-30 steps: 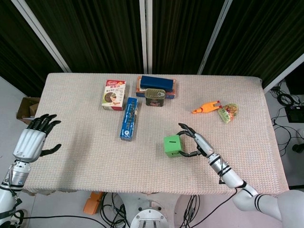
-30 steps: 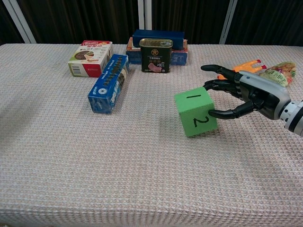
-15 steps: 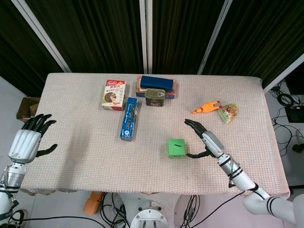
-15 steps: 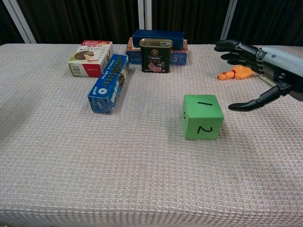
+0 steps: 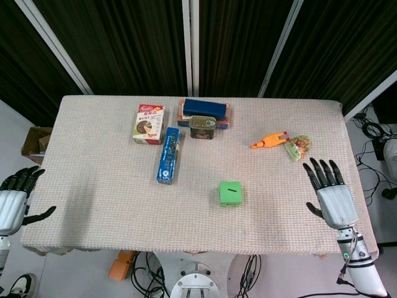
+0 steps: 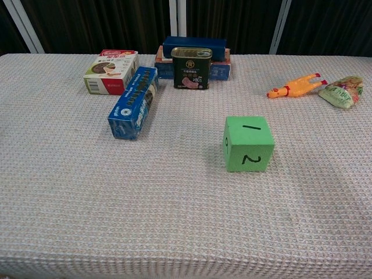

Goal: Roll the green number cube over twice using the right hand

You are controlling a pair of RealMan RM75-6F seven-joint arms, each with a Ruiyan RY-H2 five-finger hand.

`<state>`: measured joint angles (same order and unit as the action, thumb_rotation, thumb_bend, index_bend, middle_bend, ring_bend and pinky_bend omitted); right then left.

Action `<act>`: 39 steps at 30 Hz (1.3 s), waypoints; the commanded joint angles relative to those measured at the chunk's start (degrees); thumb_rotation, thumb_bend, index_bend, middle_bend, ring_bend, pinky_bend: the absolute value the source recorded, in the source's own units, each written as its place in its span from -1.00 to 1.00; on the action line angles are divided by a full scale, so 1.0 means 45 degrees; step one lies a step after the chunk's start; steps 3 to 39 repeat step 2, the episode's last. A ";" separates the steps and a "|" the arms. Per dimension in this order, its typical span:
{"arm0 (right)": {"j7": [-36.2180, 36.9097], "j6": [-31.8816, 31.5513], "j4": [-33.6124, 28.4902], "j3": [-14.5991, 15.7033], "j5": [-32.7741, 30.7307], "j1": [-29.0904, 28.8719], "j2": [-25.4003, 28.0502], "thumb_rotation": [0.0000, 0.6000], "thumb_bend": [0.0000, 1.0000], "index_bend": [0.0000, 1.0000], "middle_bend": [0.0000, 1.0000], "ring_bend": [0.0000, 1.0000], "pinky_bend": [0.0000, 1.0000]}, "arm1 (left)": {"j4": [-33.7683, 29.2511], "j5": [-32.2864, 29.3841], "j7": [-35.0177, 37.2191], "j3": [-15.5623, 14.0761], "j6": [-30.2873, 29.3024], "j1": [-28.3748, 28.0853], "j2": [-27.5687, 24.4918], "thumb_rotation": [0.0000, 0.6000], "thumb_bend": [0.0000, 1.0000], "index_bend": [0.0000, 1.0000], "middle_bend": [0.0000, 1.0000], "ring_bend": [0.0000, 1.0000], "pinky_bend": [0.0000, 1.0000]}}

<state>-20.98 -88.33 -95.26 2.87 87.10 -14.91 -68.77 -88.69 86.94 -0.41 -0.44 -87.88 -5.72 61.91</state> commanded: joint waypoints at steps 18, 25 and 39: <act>0.1679 -0.1082 -0.0310 0.0091 -0.1552 0.2365 0.1089 1.00 -1.00 -1.00 -1.00 -1.00 -1.00 | 0.0158 0.0369 0.0054 -0.0157 -0.0375 0.0280 0.0132 0.54 -0.71 -0.72 -0.78 -0.79 -0.59; 0.1679 -0.1082 -0.0310 0.0091 -0.1552 0.2365 0.1089 1.00 -1.00 -1.00 -1.00 -1.00 -1.00 | 0.0158 0.0369 0.0054 -0.0157 -0.0375 0.0280 0.0132 0.54 -0.71 -0.72 -0.78 -0.79 -0.59; 0.1679 -0.1082 -0.0310 0.0091 -0.1552 0.2365 0.1089 1.00 -1.00 -1.00 -1.00 -1.00 -1.00 | 0.0158 0.0369 0.0054 -0.0157 -0.0375 0.0280 0.0132 0.54 -0.71 -0.72 -0.78 -0.79 -0.59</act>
